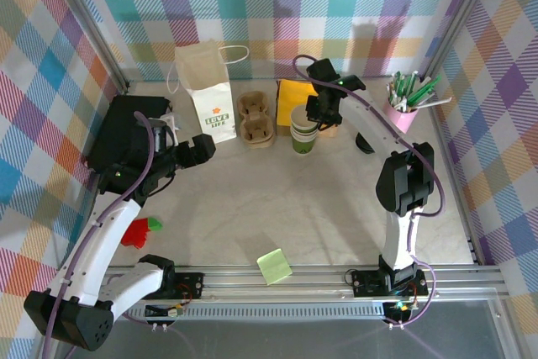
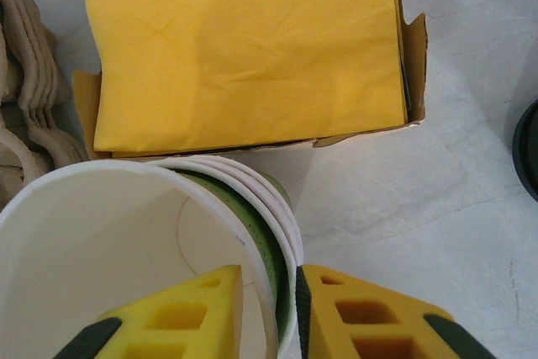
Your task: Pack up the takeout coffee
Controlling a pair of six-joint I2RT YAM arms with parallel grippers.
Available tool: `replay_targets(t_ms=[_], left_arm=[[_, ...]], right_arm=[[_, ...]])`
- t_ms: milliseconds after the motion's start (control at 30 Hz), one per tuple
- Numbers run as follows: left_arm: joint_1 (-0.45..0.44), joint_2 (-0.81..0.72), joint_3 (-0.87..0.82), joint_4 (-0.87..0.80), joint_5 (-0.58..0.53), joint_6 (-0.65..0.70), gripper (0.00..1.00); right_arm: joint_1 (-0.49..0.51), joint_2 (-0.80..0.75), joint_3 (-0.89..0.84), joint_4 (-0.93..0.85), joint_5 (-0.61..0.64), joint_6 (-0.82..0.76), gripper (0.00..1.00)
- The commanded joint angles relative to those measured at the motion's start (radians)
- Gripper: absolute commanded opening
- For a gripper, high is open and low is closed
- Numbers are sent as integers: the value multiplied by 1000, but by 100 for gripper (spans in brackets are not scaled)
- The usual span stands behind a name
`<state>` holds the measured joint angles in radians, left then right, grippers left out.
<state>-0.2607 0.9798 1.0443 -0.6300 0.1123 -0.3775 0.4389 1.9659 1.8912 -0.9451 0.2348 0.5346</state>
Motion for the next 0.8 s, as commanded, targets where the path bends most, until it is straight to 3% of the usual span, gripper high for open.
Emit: replay_targets(t_ms=[0, 267, 767], left_arm=[[-8, 0, 13, -20, 11, 8, 93], [-15, 7, 11, 10, 69, 13, 92], [-17, 3, 58, -18, 44, 2, 91]], right_arm=[[1, 6, 25, -18, 3, -11, 21], [1, -11, 68, -43, 12, -47, 3], [13, -123, 341, -254, -61, -184, 0]])
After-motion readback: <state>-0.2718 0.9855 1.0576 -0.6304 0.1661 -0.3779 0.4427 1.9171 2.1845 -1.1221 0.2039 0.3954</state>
